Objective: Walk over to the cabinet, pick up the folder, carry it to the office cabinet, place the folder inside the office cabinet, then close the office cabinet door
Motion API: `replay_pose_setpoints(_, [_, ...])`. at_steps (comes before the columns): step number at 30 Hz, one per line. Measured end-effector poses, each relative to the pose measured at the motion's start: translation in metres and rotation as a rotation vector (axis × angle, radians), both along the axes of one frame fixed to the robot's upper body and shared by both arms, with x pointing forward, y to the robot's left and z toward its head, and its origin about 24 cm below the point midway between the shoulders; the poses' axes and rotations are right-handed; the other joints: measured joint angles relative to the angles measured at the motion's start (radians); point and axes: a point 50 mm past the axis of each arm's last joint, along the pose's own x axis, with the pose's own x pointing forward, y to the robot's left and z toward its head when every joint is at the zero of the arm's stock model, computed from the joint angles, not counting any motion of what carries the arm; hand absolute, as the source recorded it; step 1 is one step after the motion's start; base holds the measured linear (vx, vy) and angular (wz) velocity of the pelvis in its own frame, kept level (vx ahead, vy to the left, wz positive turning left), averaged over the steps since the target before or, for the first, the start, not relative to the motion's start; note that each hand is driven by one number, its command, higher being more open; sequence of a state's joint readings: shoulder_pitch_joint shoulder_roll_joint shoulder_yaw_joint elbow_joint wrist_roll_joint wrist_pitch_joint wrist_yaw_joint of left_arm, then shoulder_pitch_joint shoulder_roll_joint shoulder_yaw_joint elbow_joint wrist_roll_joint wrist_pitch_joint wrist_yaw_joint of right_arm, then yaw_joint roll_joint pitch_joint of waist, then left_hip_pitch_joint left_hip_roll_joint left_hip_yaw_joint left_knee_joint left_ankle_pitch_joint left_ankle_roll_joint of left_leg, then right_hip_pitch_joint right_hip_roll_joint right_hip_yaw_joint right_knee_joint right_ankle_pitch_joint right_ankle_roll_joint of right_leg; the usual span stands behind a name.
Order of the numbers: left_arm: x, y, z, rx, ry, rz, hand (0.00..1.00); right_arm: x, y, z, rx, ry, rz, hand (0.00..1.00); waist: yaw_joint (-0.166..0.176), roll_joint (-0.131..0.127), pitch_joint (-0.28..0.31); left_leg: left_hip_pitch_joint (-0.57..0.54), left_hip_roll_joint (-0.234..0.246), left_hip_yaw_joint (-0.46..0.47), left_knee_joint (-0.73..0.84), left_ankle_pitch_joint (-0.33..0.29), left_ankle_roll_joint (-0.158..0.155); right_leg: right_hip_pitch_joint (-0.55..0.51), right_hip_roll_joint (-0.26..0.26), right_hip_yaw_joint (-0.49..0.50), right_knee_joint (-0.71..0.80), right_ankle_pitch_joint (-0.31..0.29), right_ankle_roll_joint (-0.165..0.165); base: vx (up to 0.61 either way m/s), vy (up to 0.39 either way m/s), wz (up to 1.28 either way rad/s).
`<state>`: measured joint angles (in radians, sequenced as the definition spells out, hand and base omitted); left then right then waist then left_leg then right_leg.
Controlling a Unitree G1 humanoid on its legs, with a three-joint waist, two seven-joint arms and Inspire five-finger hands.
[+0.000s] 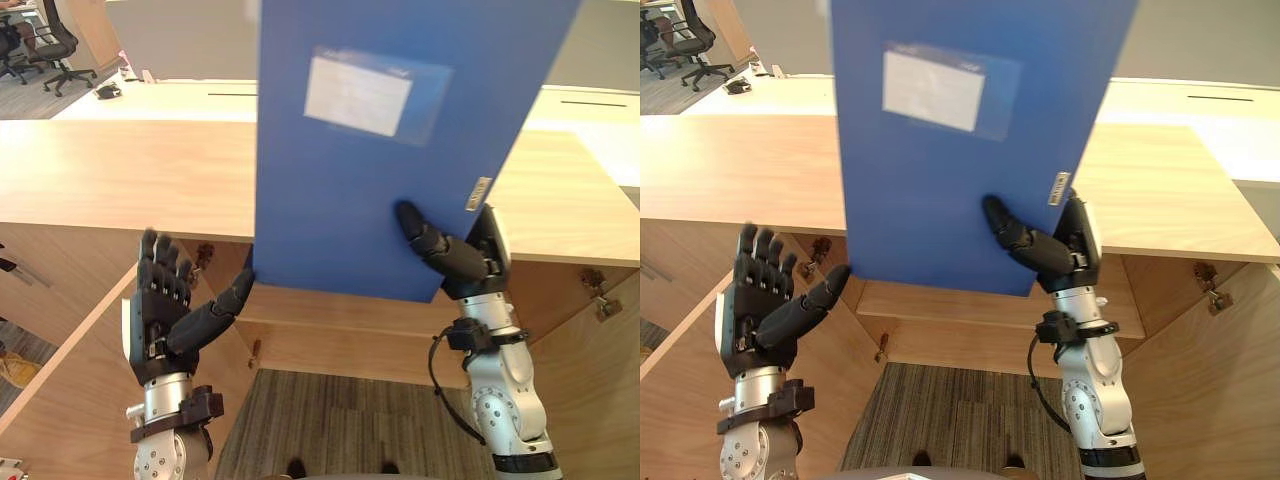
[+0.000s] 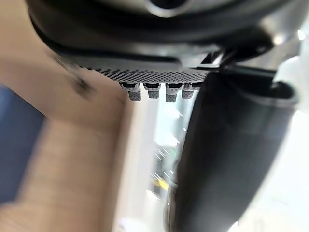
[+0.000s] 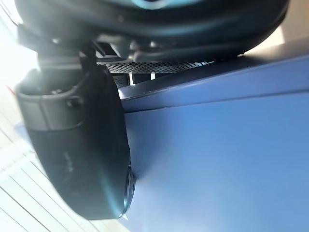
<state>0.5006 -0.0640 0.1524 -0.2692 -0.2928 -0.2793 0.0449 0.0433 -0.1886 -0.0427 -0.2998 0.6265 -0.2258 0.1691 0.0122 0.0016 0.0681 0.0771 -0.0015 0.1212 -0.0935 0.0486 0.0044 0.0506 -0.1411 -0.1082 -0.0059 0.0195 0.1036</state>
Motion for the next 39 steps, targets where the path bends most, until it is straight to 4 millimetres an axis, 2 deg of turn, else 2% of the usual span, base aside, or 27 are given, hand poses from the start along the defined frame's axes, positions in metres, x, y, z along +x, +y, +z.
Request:
replay_pose_setpoints(2, [-0.008,0.002,-0.034,-0.016,0.168,0.003,1.0,-0.001,-0.009,0.003,0.001,-0.013,-0.047,0.0,-0.001,-0.004,-0.014,-0.005,0.002,-0.003,0.0,0.001,-0.001,0.0,0.001,-0.004,-0.006,0.0,0.0,0.02,-0.024,0.04])
replay_pose_setpoints(3, [-0.01,0.001,-0.042,-0.012,0.209,-0.004,1.0,-0.002,-0.01,0.004,0.002,-0.016,-0.053,0.0,-0.001,-0.005,-0.015,-0.006,0.003,-0.004,0.0,0.001,-0.002,0.0,0.001,-0.005,-0.008,0.0,0.0,0.0,0.0,0.0])
replay_pose_setpoints(4, [-0.016,-0.001,-0.059,-0.017,0.297,-0.016,1.0,-0.002,-0.011,0.005,0.002,-0.023,-0.059,0.0,-0.003,-0.005,-0.015,-0.007,0.004,-0.004,0.0,0.0,-0.002,0.0,0.001,-0.005,-0.009,0.0,0.0,0.0,0.0,0.0])
replay_pose_setpoints(8, [-0.038,-0.007,-0.117,-0.042,0.602,-0.075,1.0,-0.003,0.0,0.004,-0.048,-0.021,-0.023,0.0,-0.006,-0.006,-0.015,-0.01,0.005,-0.002,0.0,-0.001,-0.003,-0.003,0.001,-0.004,-0.01,0.0,0.0,-0.01,-0.003,-0.01])
replay_pose_setpoints(11, [-0.068,-0.007,-0.16,-0.015,0.891,-0.167,1.0,-0.003,0.027,-0.002,-0.137,0.005,0.101,0.0,-0.012,-0.011,-0.013,-0.024,0.01,0.015,0.001,-0.001,-0.004,-0.031,0.006,0.02,-0.004,0.002,-0.001,-0.04,-0.01,-0.15])
replay_pose_setpoints(12, [-0.073,-0.007,-0.165,-0.022,0.929,-0.181,1.0,-0.004,0.035,-0.005,-0.162,0.012,0.136,0.0,-0.013,-0.013,-0.012,-0.028,0.013,0.022,0.005,-0.002,-0.005,-0.04,0.008,0.026,0.0,0.002,-0.002,-0.05,-0.01,-0.26])
replay_pose_setpoints(14, [-0.069,0.009,-0.17,0.048,0.985,-0.207,1.0,-0.006,0.063,-0.015,-0.242,0.027,0.266,0.0,-0.013,-0.025,0.03,-0.078,0.022,0.032,0.05,-0.021,-0.019,-0.094,0.013,0.042,0.038,-0.001,-0.01,-0.09,-0.026,-0.19])
replay_pose_setpoints(15, [-0.057,0.012,-0.172,0.09,0.998,-0.229,1.0,-0.004,0.08,-0.02,-0.303,0.031,0.345,0.0,-0.013,-0.032,0.077,-0.15,0.031,0.038,0.147,-0.057,-0.019,-0.144,0.015,0.051,0.081,-0.006,-0.017,-0.13,-0.041,-0.15])
replay_pose_setpoints(16, [-0.051,0.014,-0.172,0.105,0.995,-0.233,1.0,-0.002,0.088,-0.023,-0.339,0.029,0.377,0.0,-0.013,-0.034,0.102,-0.191,0.039,0.042,0.205,-0.075,-0.016,-0.172,0.018,0.055,0.102,-0.007,-0.019,-0.17,-0.045,-0.22])
replay_pose_setpoints(18, [-0.025,0.014,-0.167,0.144,0.954,-0.239,1.0,0.006,0.111,-0.037,-0.516,0.047,0.449,0.0,-0.004,-0.021,0.192,-0.337,0.077,0.055,0.399,-0.145,-0.013,-0.273,0.041,0.075,0.175,-0.011,-0.025,-0.22,-0.015,-0.27])
replay_pose_setpoints(22, [0.016,0.007,-0.151,0.194,0.828,-0.268,1.0,0.016,0.118,-0.053,-0.749,0.067,0.425,0.0,0.0,0.016,0.295,-0.489,0.109,0.056,0.558,-0.208,-0.015,-0.415,0.057,0.092,0.299,-0.036,-0.025,-0.19,0.048,-0.16])
replay_pose_setpoints(25, [0.048,-0.003,-0.137,0.236,0.74,-0.285,1.0,0.031,0.116,-0.05,-0.855,0.037,0.324,0.0,-0.004,0.047,0.358,-0.612,0.119,0.06,0.655,-0.226,0.0,-0.555,0.052,0.108,0.415,-0.061,-0.02,-0.13,0.06,-0.12])
replay_pose_setpoints(27, [0.062,-0.01,-0.13,0.244,0.694,-0.297,1.0,0.042,0.113,-0.045,-0.841,0.037,0.266,0.0,-0.001,0.062,0.377,-0.685,0.125,0.058,0.708,-0.235,0.009,-0.632,0.051,0.11,0.473,-0.074,-0.018,-0.12,0.04,-0.06])
replay_pose_setpoints(30, [0.078,-0.012,-0.117,0.243,0.62,-0.278,1.0,0.061,0.114,-0.032,-0.73,0.053,0.164,0.0,0.006,0.07,0.382,-0.807,0.142,0.056,0.815,-0.275,0.006,-0.768,0.051,0.116,0.6,-0.12,-0.019,-0.1,0.007,-0.03])
replay_pose_setpoints(34, [0.102,-0.026,-0.094,0.18,0.484,-0.251,1.0,0.083,0.111,0.013,-0.392,0.024,0.049,0.0,0.032,0.078,0.395,-0.971,0.161,0.037,0.948,-0.312,0.005,-0.941,0.048,0.115,0.759,-0.177,-0.022,-0.1,-0.03,0.03])
replay_pose_setpoints(36, [0.117,-0.034,-0.076,0.166,0.393,-0.257,1.0,0.099,0.094,0.047,-0.145,-0.003,-0.06,0.0,0.057,0.084,0.407,-1.056,0.168,0.018,1.013,-0.324,0.001,-1.024,0.048,0.105,0.838,-0.203,-0.028,-0.05,-0.048,0.12])
replay_pose_setpoints(38, [0.121,-0.037,-0.069,0.161,0.36,-0.248,1.0,0.107,0.08,0.066,0.013,-0.009,-0.127,0.0,0.069,0.085,0.409,-1.097,0.17,0.009,1.048,-0.328,0.002,-1.065,0.047,0.103,0.88,-0.219,-0.031,-0.02,-0.057,0.07])
replay_pose_setpoints(39, [0.122,-0.036,-0.066,0.158,0.344,-0.233,1.0,0.111,0.066,0.078,0.143,-0.02,-0.18,0.0,0.076,0.085,0.409,-1.126,0.173,0.002,1.073,-0.332,0.002,-1.092,0.047,0.103,0.906,-0.23,-0.031,0.0,-0.059,0.06])
